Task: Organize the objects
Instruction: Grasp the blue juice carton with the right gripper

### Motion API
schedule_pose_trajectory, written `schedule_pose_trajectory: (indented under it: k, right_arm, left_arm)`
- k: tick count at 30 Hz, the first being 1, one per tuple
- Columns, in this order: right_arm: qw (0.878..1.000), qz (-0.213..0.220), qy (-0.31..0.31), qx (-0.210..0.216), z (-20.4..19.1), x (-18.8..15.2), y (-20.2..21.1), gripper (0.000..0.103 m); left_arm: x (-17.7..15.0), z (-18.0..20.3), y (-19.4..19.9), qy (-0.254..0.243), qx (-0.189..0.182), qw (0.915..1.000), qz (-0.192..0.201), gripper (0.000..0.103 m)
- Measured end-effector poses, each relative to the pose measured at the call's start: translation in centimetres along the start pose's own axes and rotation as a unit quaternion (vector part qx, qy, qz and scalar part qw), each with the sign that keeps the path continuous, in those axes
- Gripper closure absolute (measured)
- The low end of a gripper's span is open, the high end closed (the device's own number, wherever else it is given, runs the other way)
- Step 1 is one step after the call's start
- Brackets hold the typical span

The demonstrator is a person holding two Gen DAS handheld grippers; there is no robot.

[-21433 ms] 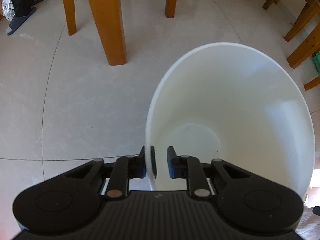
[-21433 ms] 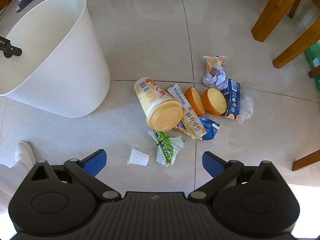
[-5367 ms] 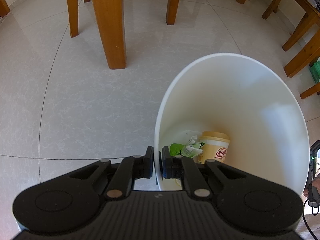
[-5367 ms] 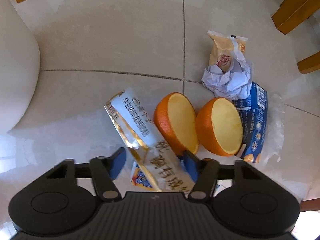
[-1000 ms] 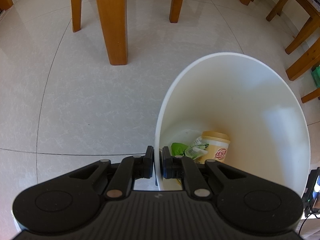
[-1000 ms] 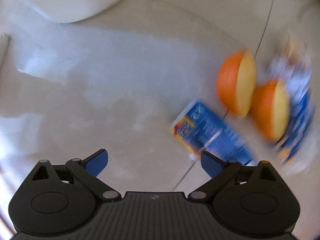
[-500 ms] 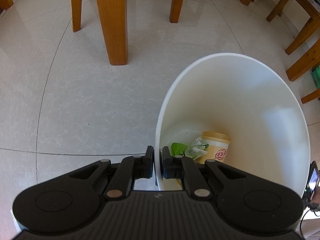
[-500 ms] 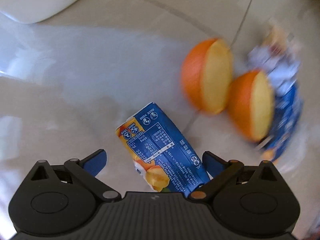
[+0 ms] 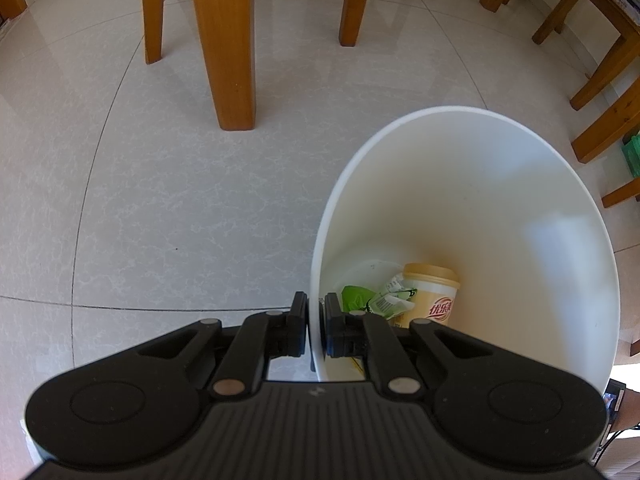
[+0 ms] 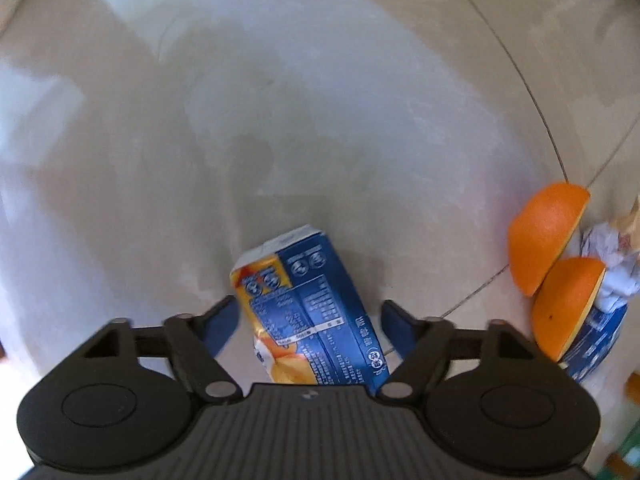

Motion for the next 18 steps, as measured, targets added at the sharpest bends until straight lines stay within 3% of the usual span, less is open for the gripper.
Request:
schedule_pose_trajectory:
  k: [4, 6, 9, 11, 14, 18]
  right_arm:
    - [0.994, 0.014, -0.11, 0.022, 1.9, 1.2, 0.7, 0.04]
    - [0.982, 0.028, -0.184, 0.035, 3.7, 1.9, 1.0, 0.045]
    - [0.962, 0.044, -0.263, 0.059, 5.9, 2.2, 1.3, 0.044]
    - [0.959, 0.048, -0.27, 0.067, 6.2, 2.0, 1.5, 0.039]
    - [0.969, 0.034, -0.232, 0.073, 5.0, 1.2, 1.2, 0.031]
    - [0.983, 0.012, -0.175, 0.052, 4.8, 0.9, 0.1, 0.032]
  left_arm:
    - [0.0, 0.0, 0.0, 0.001, 0.0, 1.0, 0.0, 0.096]
    - [0.0, 0.0, 0.0, 0.0, 0.0, 1.0, 0.0, 0.096]
    - [0.0, 0.0, 0.0, 0.0, -0.001, 1.0, 0.0, 0.096]
    - [0.0, 0.0, 0.0, 0.0, -0.001, 1.0, 0.0, 0.096]
    - [-0.1, 0.0, 0.1, 0.001, -0.002, 1.0, 0.0, 0.096]
    - [-0.1, 0.0, 0.1, 0.0, -0.001, 1.0, 0.0, 0.096]
Point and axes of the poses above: each gripper's, at about its wrist camera, not at the fingertips, and y roughly against the way its jaws point, z to its right, x to its top, the point moved 10 cm from there along -y, roughly the way its jaws point, and after that the axes turned 1 degree about -y, right-handed, at the moved point
